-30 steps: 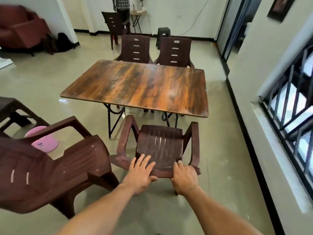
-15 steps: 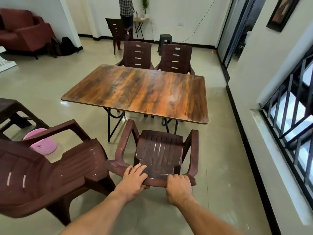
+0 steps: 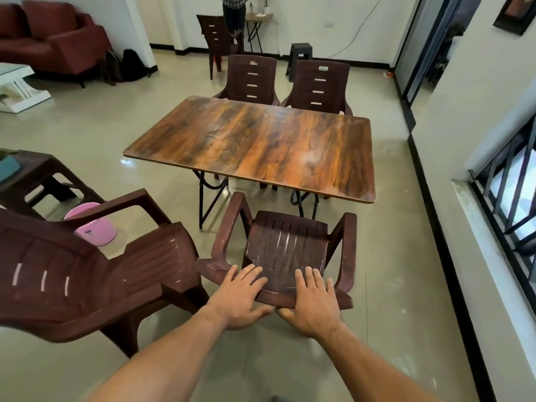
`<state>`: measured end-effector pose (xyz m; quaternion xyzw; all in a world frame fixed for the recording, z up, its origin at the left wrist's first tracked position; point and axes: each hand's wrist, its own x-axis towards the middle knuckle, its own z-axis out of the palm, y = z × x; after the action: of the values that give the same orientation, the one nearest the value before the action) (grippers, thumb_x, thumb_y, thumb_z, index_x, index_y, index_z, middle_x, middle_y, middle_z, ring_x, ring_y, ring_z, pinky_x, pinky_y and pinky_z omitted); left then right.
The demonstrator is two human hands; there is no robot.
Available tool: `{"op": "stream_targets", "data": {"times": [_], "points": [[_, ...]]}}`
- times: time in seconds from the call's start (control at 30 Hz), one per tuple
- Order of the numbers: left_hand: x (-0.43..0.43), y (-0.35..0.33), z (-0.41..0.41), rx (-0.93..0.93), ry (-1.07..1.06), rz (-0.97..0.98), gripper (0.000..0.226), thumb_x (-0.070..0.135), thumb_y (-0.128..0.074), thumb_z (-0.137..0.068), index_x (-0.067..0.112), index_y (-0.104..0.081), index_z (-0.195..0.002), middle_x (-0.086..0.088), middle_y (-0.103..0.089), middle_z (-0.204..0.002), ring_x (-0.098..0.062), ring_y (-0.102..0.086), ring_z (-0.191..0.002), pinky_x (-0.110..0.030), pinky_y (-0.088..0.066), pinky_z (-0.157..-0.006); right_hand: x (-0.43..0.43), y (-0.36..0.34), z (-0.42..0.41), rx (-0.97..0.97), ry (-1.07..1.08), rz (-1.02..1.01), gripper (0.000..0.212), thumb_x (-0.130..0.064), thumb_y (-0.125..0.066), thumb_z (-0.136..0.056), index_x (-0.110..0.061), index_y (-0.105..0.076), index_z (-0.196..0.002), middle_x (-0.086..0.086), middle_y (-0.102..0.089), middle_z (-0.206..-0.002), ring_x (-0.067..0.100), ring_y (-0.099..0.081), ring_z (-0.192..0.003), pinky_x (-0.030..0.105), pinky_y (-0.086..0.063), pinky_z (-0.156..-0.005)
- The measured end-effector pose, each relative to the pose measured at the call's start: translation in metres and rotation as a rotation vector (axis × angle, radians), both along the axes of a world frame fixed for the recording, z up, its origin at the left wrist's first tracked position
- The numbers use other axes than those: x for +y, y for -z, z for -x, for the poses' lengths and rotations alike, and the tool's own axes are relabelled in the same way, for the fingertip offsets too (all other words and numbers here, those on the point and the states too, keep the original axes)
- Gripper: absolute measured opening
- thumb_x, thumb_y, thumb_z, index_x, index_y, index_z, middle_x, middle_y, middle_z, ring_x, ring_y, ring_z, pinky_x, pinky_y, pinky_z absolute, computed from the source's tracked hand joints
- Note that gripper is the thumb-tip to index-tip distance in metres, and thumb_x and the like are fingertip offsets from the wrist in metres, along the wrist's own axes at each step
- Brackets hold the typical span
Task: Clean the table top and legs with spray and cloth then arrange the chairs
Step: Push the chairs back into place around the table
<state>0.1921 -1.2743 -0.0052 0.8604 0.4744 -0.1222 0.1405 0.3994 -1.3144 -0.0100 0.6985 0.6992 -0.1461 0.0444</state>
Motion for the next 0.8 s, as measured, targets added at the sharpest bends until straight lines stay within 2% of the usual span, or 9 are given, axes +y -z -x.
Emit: {"op": "stream_targets", "data": {"times": [0.13, 0.3, 0.47, 0.57, 0.8], "points": [[0.008, -0.007, 0.023, 0.046, -0.035, -0.038, 0.081, 0.070, -0.023, -0.098, 0.023, -0.009, -0.163, 0.001, -0.005, -0.171, -0.019, 0.005, -0.157, -0.054, 0.005, -0.125, 0.013, -0.005, 0.034, 0.033, -0.087, -0.064, 0.109, -0.081, -0.041, -0.079, -0.017, -0.003, -0.159, 0.010, -0.001, -0.167, 0.027, 0.006, -0.154, 0.052, -0.002, -0.124], [0.020, -0.012, 0.086, 0.003, -0.119, -0.091, 0.076, 0.064, -0.025, -0.101, 0.022, -0.011, -0.162, 0.000, -0.007, -0.171, -0.019, 0.003, -0.157, -0.055, 0.003, -0.125, 0.032, -0.018, 0.109, 0.056, -0.218, -0.152, 0.103, -0.077, -0.036, -0.084, -0.015, -0.005, -0.160, 0.010, 0.003, -0.167, 0.025, 0.009, -0.154, 0.050, -0.001, -0.124], [0.029, -0.012, 0.201, 0.002, -0.222, -0.115, 0.075, 0.063, -0.021, -0.100, 0.023, -0.010, -0.163, 0.000, -0.005, -0.171, -0.019, 0.003, -0.157, -0.054, 0.004, -0.126, 0.051, -0.021, 0.224, 0.077, -0.328, -0.189, 0.098, -0.074, -0.030, -0.088, -0.012, -0.007, -0.159, 0.010, 0.007, -0.167, 0.024, 0.012, -0.153, 0.047, 0.001, -0.125], [0.029, -0.016, 0.290, 0.028, -0.280, -0.123, 0.073, 0.061, -0.026, -0.102, 0.022, -0.011, -0.163, -0.001, -0.005, -0.171, -0.019, 0.002, -0.157, -0.053, 0.002, -0.126, 0.058, -0.016, 0.313, 0.098, -0.361, -0.191, 0.096, -0.073, -0.032, -0.089, -0.012, -0.008, -0.159, 0.012, 0.003, -0.167, 0.026, 0.009, -0.154, 0.046, 0.001, -0.124], [0.008, -0.026, 0.478, 0.114, -0.481, -0.110, 0.068, 0.057, -0.021, -0.104, 0.022, -0.012, -0.162, 0.000, -0.007, -0.171, -0.019, 0.000, -0.158, -0.053, 0.000, -0.126, 0.055, -0.019, 0.512, 0.246, -0.471, -0.143, 0.082, -0.061, -0.035, -0.095, -0.011, -0.018, -0.158, 0.013, -0.007, -0.167, 0.028, -0.001, -0.154, 0.046, -0.008, -0.124]]}}
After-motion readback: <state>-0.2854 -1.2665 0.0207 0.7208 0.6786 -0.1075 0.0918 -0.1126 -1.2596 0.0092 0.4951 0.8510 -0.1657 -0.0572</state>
